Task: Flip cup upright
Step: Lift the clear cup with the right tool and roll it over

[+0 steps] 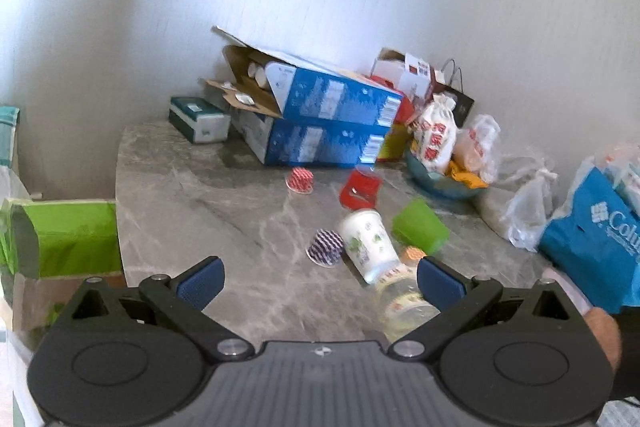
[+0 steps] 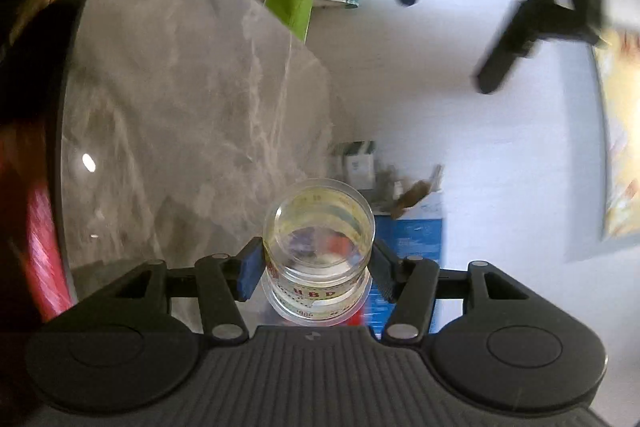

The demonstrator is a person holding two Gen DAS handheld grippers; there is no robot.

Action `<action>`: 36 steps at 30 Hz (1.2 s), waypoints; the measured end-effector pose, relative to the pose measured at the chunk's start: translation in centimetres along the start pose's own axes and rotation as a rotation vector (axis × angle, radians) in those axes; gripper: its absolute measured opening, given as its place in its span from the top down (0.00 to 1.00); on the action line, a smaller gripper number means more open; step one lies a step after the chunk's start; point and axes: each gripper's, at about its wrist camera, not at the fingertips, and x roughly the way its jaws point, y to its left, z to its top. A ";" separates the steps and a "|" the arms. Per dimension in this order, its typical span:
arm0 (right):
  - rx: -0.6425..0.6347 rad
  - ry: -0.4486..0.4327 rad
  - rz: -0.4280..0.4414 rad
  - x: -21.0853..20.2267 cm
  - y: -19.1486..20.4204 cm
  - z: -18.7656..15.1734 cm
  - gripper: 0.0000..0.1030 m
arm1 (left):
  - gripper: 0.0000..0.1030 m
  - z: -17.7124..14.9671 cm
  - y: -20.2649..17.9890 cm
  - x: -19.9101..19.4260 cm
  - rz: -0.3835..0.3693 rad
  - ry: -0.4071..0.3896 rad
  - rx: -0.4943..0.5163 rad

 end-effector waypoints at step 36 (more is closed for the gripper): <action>-1.067 0.061 0.268 1.1 6.2 1.3 0.40 | 0.00 -2.1 2.8 -1.6 0.009 0.063 -0.062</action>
